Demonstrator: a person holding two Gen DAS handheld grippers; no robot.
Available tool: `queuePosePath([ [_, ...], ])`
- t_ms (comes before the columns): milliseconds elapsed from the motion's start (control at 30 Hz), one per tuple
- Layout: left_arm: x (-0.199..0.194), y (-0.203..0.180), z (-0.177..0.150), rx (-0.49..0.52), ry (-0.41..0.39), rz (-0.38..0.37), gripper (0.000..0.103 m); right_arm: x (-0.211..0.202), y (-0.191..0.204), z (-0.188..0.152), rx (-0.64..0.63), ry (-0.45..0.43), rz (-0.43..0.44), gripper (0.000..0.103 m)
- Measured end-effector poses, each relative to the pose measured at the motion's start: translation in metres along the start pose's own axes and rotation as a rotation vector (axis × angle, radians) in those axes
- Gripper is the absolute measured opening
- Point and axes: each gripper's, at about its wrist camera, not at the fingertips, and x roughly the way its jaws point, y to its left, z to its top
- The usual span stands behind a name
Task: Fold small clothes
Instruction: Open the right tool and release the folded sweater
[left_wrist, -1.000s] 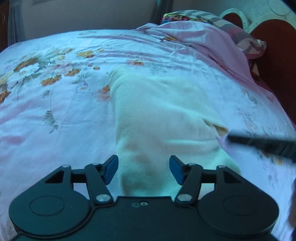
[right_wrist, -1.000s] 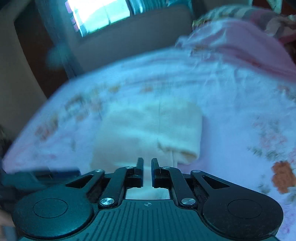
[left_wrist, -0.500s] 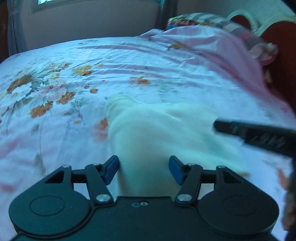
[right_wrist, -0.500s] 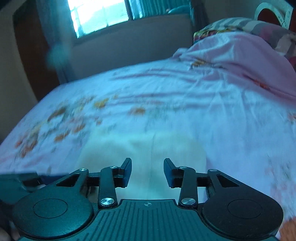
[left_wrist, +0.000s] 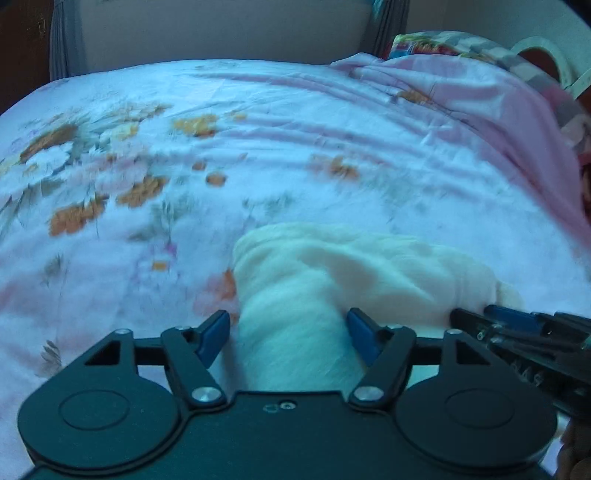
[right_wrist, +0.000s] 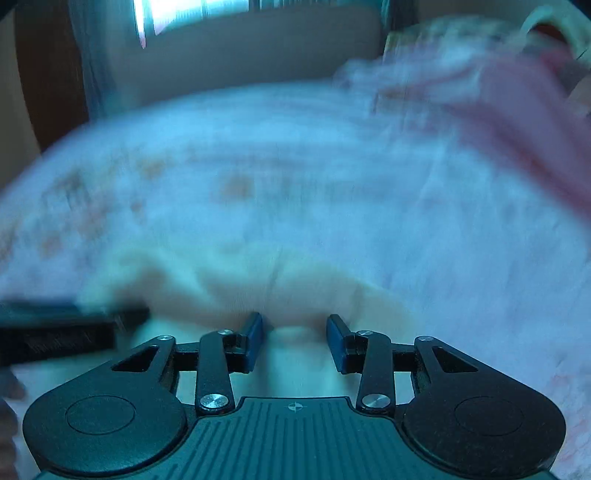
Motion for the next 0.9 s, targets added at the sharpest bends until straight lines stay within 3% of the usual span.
queuePosePath([
  [167, -0.016, -0.004, -0.006, 0.038, -0.017, 0.017, 0.074, -0.007, 0.002, 0.011, -0.006, 0.037, 0.002, 0.038],
  [333, -0.047, -0.005, -0.028, 0.085, -0.021, 0.001, 0.073, -0.055, 0.004, -0.009, 0.031, -0.037, 0.020, 0.038],
  [467, -0.068, -0.001, -0.048, 0.068, -0.001, -0.026, 0.073, -0.092, 0.013, -0.038, 0.009, -0.100, 0.017, 0.038],
  [600, -0.079, -0.001, -0.064, 0.078, 0.029, -0.029, 0.072, -0.091, 0.020, -0.067, -0.026, -0.002, 0.007, 0.038],
  [800, -0.110, 0.001, -0.074, 0.090, 0.020, -0.040, 0.067, -0.129, 0.012, -0.070, 0.064, -0.024, 0.047, 0.039],
  [900, -0.123, 0.004, -0.078, 0.079, 0.007, -0.047, 0.067, -0.143, 0.007, -0.077, 0.099, -0.013, 0.069, 0.061],
])
